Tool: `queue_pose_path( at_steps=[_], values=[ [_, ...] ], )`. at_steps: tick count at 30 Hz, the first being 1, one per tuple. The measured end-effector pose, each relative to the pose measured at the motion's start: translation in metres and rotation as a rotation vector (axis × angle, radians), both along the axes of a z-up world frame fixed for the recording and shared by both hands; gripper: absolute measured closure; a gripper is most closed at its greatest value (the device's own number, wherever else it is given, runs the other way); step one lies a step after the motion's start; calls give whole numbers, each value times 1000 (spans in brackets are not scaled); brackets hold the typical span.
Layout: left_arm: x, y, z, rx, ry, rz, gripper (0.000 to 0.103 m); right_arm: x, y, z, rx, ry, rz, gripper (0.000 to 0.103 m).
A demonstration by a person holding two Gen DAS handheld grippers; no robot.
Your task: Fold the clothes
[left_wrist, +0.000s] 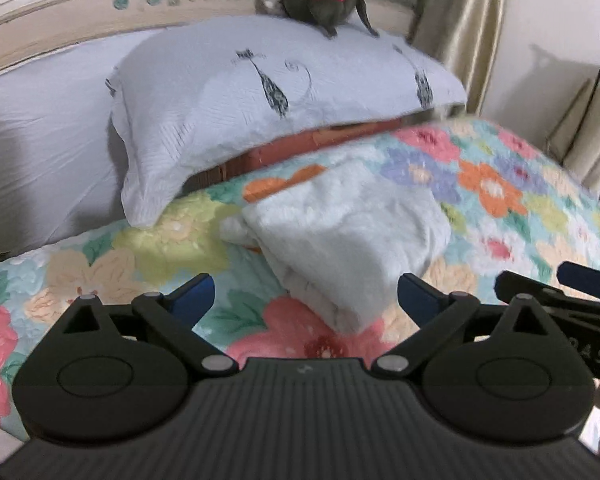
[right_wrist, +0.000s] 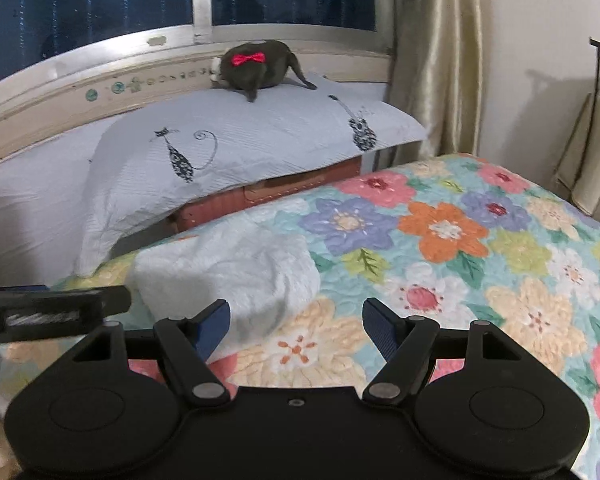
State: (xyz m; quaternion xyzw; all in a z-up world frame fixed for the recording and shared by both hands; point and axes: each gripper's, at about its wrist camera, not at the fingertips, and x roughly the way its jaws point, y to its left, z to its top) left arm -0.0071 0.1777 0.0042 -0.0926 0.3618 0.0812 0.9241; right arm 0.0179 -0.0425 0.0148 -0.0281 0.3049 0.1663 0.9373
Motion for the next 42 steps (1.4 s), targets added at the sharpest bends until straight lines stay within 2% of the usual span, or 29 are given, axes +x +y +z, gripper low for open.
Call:
queue_pose_path(
  at_steps=[5,14,25,42],
  values=[
    [5,-1,-6,5,32,4,4,2,7,-8,-7,40,-34,26],
    [5,2,-6,-10,32,-19,4,-2,15,-11,-43,32,-70,26],
    [3,6,-6,-40,14,-11,1,-1,20,-15,-70,37,-61,26],
    [-2,5,-10,13,-6,15,0,-3,25,-21,-88,53,-41,26]
  ],
)
